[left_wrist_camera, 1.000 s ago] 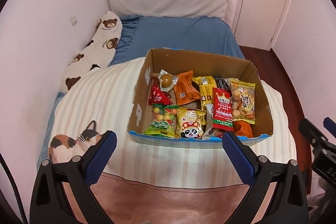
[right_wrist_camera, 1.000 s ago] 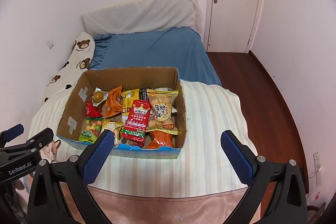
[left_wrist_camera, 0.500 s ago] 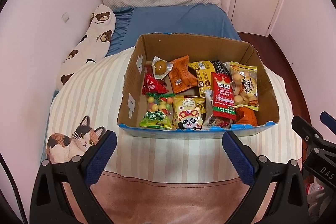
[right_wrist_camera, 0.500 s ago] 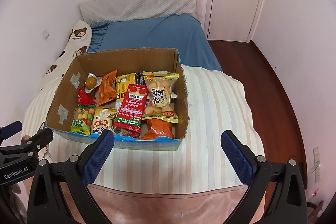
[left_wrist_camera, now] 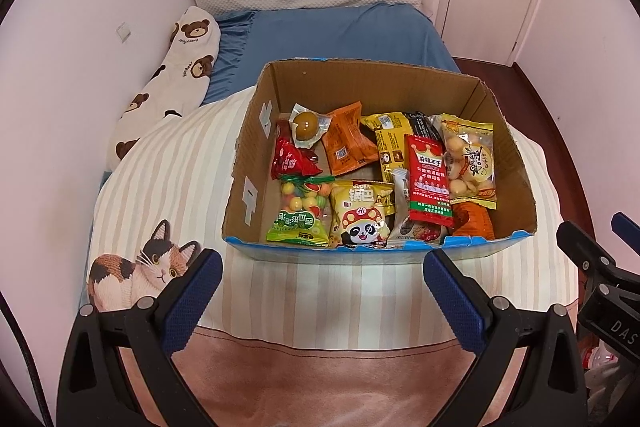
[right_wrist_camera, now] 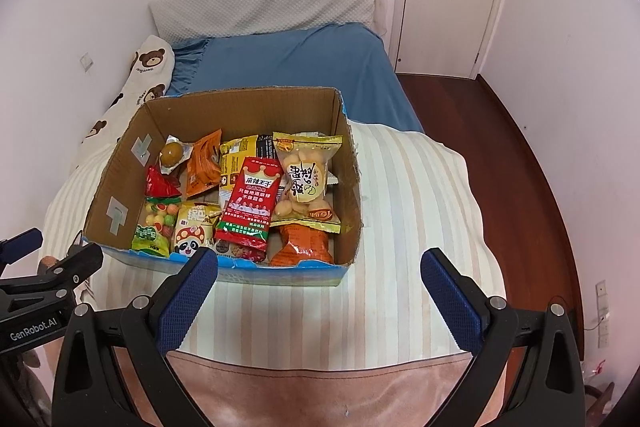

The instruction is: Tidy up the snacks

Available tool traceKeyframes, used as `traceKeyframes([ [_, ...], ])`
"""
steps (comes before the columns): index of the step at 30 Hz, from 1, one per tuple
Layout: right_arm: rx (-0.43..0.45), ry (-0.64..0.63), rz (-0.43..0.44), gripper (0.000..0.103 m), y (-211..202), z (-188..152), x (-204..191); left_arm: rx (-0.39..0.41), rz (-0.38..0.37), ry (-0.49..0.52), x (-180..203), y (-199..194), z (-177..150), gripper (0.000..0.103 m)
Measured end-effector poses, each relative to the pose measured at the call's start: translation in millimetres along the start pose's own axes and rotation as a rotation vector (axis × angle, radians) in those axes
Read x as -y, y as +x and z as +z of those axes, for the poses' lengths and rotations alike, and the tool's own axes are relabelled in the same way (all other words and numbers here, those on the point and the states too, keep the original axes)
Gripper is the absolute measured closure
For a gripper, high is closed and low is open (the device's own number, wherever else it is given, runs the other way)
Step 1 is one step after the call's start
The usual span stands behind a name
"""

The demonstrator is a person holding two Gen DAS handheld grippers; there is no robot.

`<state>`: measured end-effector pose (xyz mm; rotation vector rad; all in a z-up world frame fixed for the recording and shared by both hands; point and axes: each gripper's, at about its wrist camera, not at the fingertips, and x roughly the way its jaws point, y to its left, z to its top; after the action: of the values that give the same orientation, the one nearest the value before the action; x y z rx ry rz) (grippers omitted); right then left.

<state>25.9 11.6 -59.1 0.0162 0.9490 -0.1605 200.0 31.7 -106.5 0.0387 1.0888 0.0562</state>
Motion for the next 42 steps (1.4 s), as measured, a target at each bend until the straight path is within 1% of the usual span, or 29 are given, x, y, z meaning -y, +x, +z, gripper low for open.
traceKeyframes([
  [9,-0.002,0.003,0.011,0.0,0.6,-0.3,0.6,-0.004,0.003,-0.001,-0.7,0.1,-1.1,0.0],
  [22,0.02,-0.003,0.012,0.0,-8.3,2.3,-1.0,0.018,0.007,0.002,1.2,-6.7,-0.9,0.0],
  [42,0.026,-0.017,0.017,0.0,-12.6,2.1,-5.0,0.035,0.009,0.008,1.1,-14.8,-0.1,0.0],
])
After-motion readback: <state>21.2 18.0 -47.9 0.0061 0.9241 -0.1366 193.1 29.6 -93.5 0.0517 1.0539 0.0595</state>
